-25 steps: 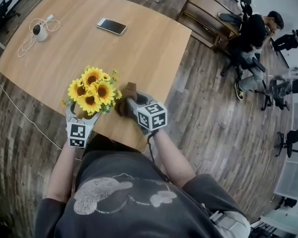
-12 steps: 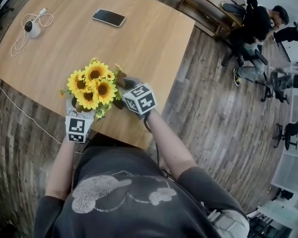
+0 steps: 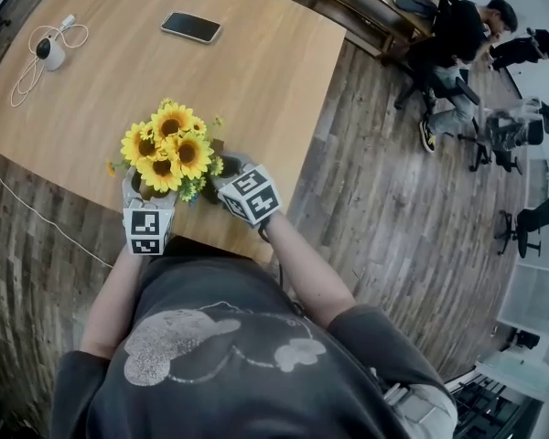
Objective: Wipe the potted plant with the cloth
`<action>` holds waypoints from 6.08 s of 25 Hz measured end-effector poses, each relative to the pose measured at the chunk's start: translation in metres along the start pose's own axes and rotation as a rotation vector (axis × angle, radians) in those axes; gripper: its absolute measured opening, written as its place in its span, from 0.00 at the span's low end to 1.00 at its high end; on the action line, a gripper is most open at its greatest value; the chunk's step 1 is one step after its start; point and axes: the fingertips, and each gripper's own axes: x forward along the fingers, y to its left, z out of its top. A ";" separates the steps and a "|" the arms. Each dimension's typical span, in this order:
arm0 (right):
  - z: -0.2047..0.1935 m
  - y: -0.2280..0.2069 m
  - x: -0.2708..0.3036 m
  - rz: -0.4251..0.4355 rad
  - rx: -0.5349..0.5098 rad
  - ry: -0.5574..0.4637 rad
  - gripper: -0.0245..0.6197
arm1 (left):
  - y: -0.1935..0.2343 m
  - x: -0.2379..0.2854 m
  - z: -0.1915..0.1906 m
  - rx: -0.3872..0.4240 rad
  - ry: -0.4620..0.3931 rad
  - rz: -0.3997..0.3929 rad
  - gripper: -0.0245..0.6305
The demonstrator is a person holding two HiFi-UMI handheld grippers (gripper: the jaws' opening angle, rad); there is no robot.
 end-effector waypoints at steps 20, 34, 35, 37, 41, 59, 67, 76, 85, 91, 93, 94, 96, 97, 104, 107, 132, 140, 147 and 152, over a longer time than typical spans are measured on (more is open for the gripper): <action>-0.030 -0.007 -0.078 -0.133 0.110 -0.039 0.15 | -0.037 -0.011 -0.007 0.154 0.016 -0.361 0.63; -0.014 -0.054 -0.059 -0.193 0.036 0.022 0.15 | -0.053 -0.019 -0.013 0.262 0.015 -0.610 0.63; -0.012 -0.052 -0.054 -0.174 0.031 0.021 0.15 | -0.054 -0.020 -0.013 0.263 0.011 -0.615 0.63; -0.006 -0.052 -0.044 -0.146 0.031 0.014 0.15 | -0.057 -0.022 -0.011 0.270 0.006 -0.631 0.63; 0.005 -0.057 -0.026 -0.101 0.042 0.002 0.15 | -0.059 -0.022 -0.012 0.300 0.009 -0.692 0.63; -0.013 -0.038 -0.039 0.017 0.140 -0.018 0.15 | -0.030 -0.011 -0.013 0.169 0.049 -0.652 0.67; -0.037 -0.012 -0.058 0.053 0.136 -0.010 0.15 | -0.011 0.000 0.003 0.098 0.024 -0.430 0.48; -0.045 -0.003 -0.061 -0.119 0.125 -0.020 0.15 | -0.014 -0.001 -0.002 0.039 0.019 -0.335 0.37; -0.045 0.028 -0.066 -0.062 0.060 0.008 0.15 | -0.020 -0.007 -0.008 0.010 0.017 -0.317 0.34; -0.050 0.066 -0.057 0.085 -0.023 0.054 0.15 | -0.021 -0.010 -0.009 -0.010 0.014 -0.299 0.34; -0.048 0.080 -0.055 0.145 -0.057 0.066 0.15 | -0.021 -0.011 -0.008 -0.018 0.013 -0.290 0.34; -0.047 0.085 -0.055 0.168 -0.069 0.068 0.15 | -0.020 -0.011 -0.007 -0.025 0.013 -0.285 0.36; -0.046 0.088 -0.057 0.192 -0.080 0.067 0.15 | -0.019 -0.011 -0.007 -0.052 0.013 -0.273 0.39; -0.046 0.086 -0.060 0.195 -0.080 0.063 0.15 | -0.017 -0.011 -0.007 -0.073 0.011 -0.261 0.42; -0.052 0.006 -0.104 0.029 0.097 -0.034 0.15 | -0.015 -0.034 -0.017 -0.180 -0.013 -0.220 0.57; -0.048 -0.039 -0.124 -0.104 0.200 -0.112 0.15 | -0.043 -0.043 -0.030 -0.151 0.015 -0.292 0.82; -0.044 -0.052 -0.113 -0.061 0.136 -0.080 0.15 | -0.079 0.027 -0.007 -0.079 0.017 0.051 0.88; -0.012 -0.079 -0.084 -0.012 0.041 -0.048 0.15 | -0.076 0.019 -0.009 -0.057 0.025 -0.044 0.87; 0.020 -0.071 -0.018 0.071 0.003 -0.037 0.15 | -0.074 -0.002 -0.024 0.032 0.021 -0.189 0.87; 0.022 -0.049 0.016 0.171 -0.034 0.001 0.15 | -0.081 -0.007 -0.028 0.057 0.026 -0.269 0.87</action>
